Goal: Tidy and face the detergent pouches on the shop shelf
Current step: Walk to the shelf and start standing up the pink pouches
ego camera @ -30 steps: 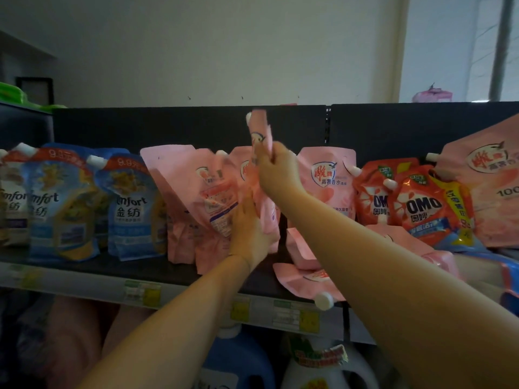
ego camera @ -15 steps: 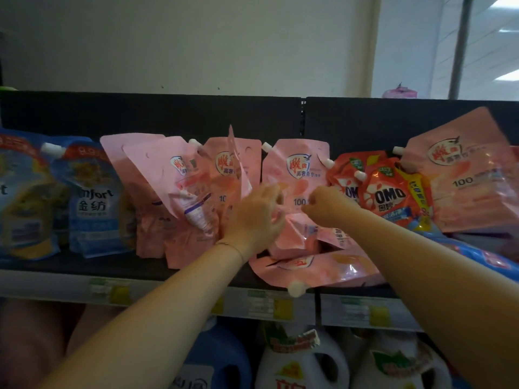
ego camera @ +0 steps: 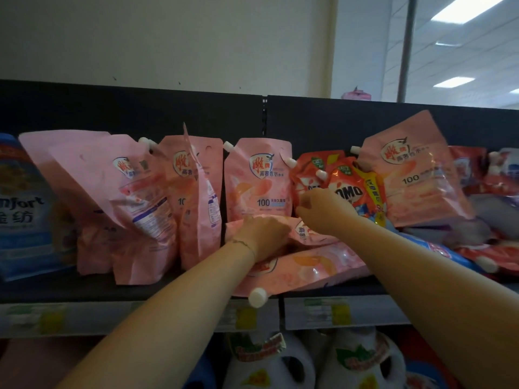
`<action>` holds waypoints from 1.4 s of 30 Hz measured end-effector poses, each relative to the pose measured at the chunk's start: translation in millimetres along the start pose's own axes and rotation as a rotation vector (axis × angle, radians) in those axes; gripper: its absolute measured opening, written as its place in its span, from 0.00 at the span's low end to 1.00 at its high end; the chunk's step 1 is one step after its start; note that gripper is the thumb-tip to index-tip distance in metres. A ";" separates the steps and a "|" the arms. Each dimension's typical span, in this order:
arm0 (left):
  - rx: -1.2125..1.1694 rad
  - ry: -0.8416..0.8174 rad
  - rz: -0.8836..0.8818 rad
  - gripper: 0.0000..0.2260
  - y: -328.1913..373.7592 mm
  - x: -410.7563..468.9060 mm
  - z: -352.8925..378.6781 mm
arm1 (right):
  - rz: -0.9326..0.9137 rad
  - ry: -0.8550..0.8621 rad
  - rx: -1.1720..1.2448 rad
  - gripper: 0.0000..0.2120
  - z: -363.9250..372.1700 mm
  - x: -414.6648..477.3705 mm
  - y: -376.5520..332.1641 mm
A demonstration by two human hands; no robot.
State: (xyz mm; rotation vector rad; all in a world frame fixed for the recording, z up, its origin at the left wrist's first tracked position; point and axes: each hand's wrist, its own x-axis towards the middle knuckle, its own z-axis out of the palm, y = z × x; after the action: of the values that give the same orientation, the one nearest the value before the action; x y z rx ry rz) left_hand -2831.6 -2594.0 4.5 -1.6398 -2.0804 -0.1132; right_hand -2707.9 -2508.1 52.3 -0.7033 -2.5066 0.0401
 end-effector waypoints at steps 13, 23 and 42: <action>-1.114 0.762 -0.684 0.14 -38.3 -9.4 18.1 | -0.486 0.450 -0.133 0.26 4.0 -5.4 -62.8; -0.878 0.653 -0.544 0.12 -30.4 -50.0 -16.7 | -0.448 -0.037 -0.030 0.08 25.9 -19.5 -61.3; -0.746 0.436 -0.546 0.05 -4.5 -118.5 -22.7 | -0.312 -0.630 0.258 0.30 10.3 -68.5 -26.6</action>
State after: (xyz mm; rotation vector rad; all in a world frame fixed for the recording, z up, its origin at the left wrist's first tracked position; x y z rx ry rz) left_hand -2809.3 -2709.2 -24.2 -1.1585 -2.1755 -1.4300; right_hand -2676.1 -2563.6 14.6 -0.1977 -3.0953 0.5366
